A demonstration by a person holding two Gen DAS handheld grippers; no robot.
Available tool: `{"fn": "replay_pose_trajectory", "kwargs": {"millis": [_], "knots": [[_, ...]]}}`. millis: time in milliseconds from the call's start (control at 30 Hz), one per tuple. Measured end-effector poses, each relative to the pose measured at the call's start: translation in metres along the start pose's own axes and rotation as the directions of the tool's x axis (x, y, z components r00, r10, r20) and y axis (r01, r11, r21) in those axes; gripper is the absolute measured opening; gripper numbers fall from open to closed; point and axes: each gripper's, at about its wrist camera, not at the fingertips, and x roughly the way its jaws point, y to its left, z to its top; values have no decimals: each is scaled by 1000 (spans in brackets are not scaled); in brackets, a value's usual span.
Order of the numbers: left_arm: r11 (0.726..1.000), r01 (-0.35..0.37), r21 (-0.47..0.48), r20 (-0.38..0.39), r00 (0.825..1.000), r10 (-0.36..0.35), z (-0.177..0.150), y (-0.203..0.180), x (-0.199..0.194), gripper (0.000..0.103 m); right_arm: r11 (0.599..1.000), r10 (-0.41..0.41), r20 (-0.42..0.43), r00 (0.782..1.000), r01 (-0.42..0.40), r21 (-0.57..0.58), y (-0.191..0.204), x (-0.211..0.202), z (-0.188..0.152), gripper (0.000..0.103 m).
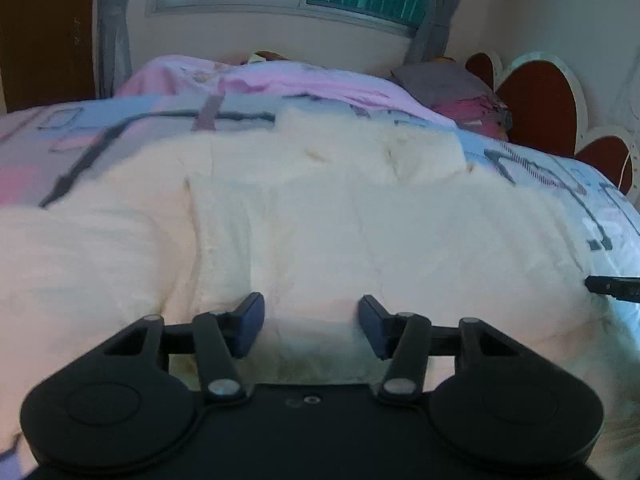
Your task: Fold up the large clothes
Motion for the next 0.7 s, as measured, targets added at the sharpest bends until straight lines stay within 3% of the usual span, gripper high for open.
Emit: {"fn": "replay_pose_trajectory", "kwargs": {"millis": [67, 200, 300, 367, 400, 433, 467, 500, 600, 700], "knots": [[1000, -14, 1, -2, 1000, 14, 3, 0, -5, 53, 1000, -21, 23, 1000, 21, 21, -1, -18, -2, 24], [998, -35, -55, 100, 994, 40, -6, 8, -49, 90, 995, 27, 82, 996, -35, 98, -8, -65, -25, 24], [991, -40, -125, 110, 992, 54, -27, 27, -79, 89, 992, 49, 66, 997, -56, 113, -5, -84, -43, 24], [982, -73, -174, 101, 991, 92, -44, 43, -97, 81, 989, 57, 50, 997, -63, 136, -4, -91, -51, 24], [974, -93, -207, 96, 989, 115, -55, 53, -107, 78, 987, 62, 35, 997, -67, 143, -3, -94, -53, 30], [961, -112, -253, 92, 986, 139, -65, 65, -117, 77, 987, 58, 11, 998, -59, 149, -3, -92, -54, 46], [944, -129, -304, 91, 982, 164, -75, 78, -128, 76, 986, 41, 13, 999, -42, 159, -3, -92, -55, 87], [920, -149, -364, 90, 977, 194, -87, 92, -140, 76, 986, 33, 43, 999, -40, 165, -5, -95, -56, 93], [842, -186, -506, 68, 965, 254, -114, 126, -168, 76, 983, 45, 40, 998, -51, 178, -7, -93, -49, 91], [748, -204, -631, 60, 949, 310, -139, 159, -192, 72, 977, 72, 44, 996, -80, 197, -4, -91, -42, 83]]}}
